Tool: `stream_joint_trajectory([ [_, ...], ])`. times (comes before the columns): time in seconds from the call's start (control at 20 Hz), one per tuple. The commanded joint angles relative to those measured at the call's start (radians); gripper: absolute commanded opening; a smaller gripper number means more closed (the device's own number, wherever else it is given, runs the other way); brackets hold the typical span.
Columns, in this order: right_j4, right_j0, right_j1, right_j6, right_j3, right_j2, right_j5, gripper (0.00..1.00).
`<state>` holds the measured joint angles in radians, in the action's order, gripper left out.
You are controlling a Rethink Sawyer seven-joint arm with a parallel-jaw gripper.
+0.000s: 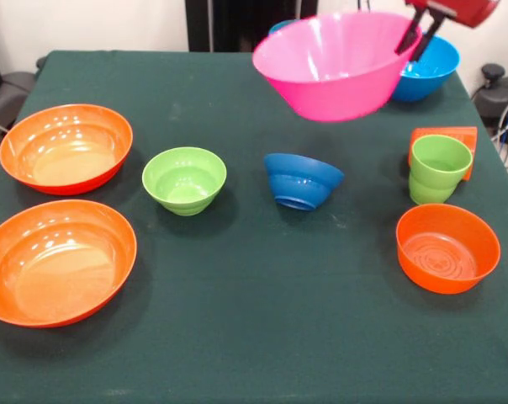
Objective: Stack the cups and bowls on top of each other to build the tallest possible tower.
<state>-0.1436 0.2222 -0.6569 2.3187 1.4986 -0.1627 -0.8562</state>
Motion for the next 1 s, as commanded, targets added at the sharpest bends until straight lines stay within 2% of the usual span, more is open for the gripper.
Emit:
stream_joint_trajectory([
  [0.05, 0.006, -0.041, -0.011, -0.139, -0.154, 0.149, -0.243, 0.0],
  [0.5, -0.037, -0.049, 0.04, -0.163, -0.235, 0.174, -0.277, 0.0],
  [0.75, -0.051, -0.056, 0.027, -0.182, -0.217, 0.182, -0.271, 0.0],
  [1.0, -0.074, -0.065, 0.04, -0.223, -0.242, 0.203, -0.273, 0.0],
])
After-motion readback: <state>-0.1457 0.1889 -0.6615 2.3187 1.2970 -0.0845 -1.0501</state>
